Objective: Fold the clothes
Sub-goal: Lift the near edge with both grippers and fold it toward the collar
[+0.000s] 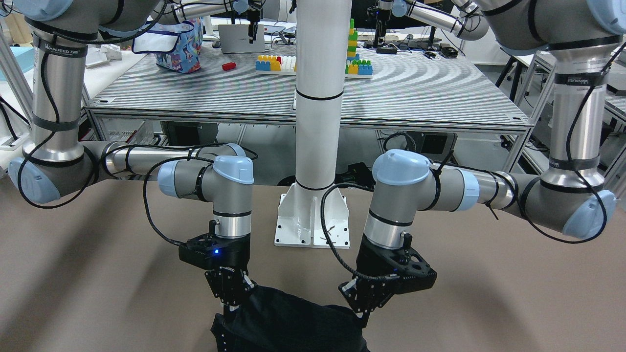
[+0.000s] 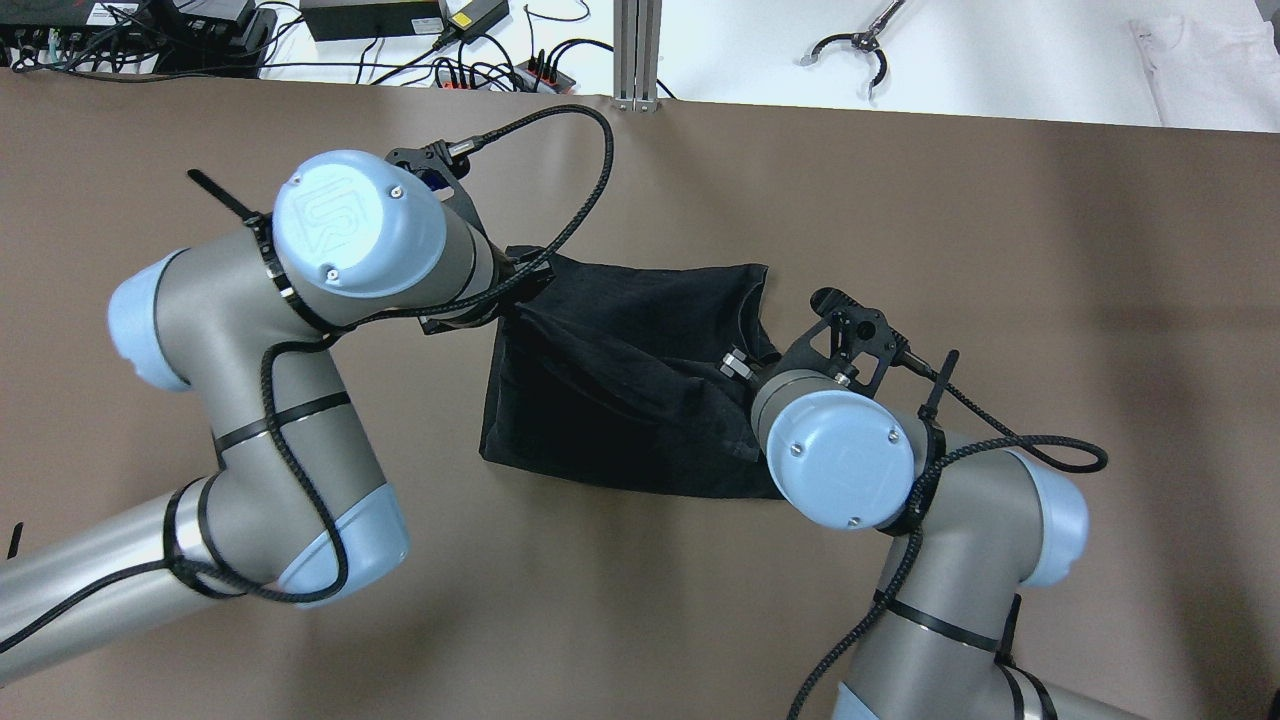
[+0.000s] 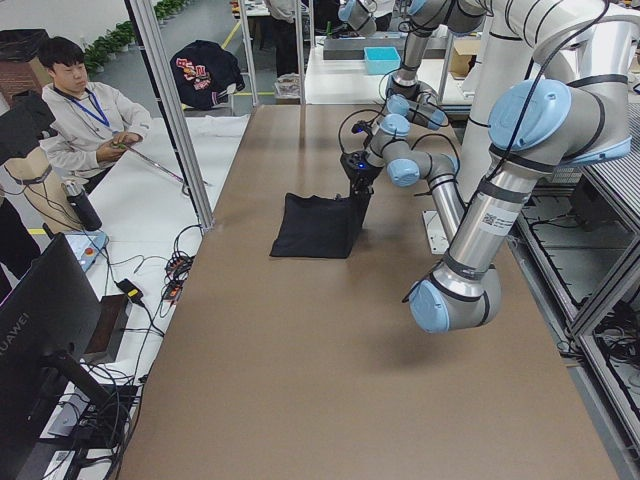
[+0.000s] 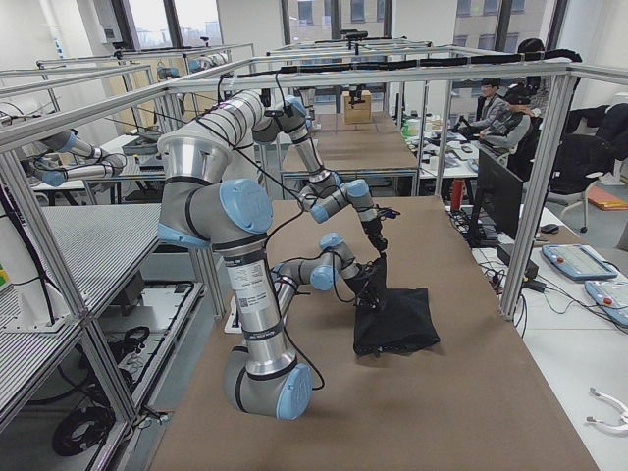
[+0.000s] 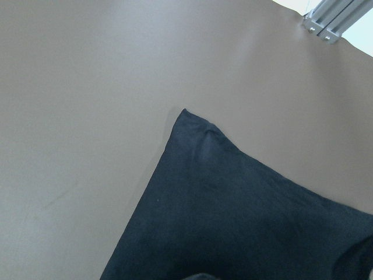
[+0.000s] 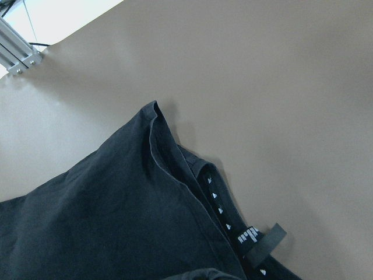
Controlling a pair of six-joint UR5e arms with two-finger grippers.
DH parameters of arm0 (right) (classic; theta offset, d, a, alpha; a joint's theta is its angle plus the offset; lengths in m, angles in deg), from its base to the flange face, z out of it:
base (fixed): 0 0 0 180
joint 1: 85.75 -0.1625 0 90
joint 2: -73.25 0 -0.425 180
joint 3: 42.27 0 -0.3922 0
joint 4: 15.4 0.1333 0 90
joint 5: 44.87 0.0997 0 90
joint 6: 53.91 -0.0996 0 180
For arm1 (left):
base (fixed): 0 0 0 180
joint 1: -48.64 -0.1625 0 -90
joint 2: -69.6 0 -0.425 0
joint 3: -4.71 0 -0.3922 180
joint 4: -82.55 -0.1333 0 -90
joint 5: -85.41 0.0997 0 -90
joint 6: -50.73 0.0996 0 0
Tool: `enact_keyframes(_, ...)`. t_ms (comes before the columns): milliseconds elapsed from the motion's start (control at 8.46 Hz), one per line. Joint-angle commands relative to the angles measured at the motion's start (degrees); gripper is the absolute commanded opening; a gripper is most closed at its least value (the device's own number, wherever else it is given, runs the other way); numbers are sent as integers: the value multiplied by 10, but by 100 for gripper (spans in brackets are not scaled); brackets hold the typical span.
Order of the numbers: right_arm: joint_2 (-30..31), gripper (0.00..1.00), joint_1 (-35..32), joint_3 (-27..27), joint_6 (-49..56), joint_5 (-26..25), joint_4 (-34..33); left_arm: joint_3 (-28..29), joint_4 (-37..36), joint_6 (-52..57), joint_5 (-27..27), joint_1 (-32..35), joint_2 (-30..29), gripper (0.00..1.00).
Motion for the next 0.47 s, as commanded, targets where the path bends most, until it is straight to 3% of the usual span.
enact_keyframes(0,-66,0,-33,-109,5,-2,26,115,43,48,-2,34,-43,0)
enact_keyframes(355,-137,0,-63,-303,22,-2,160,232,109,76,-1,50,-76,0)
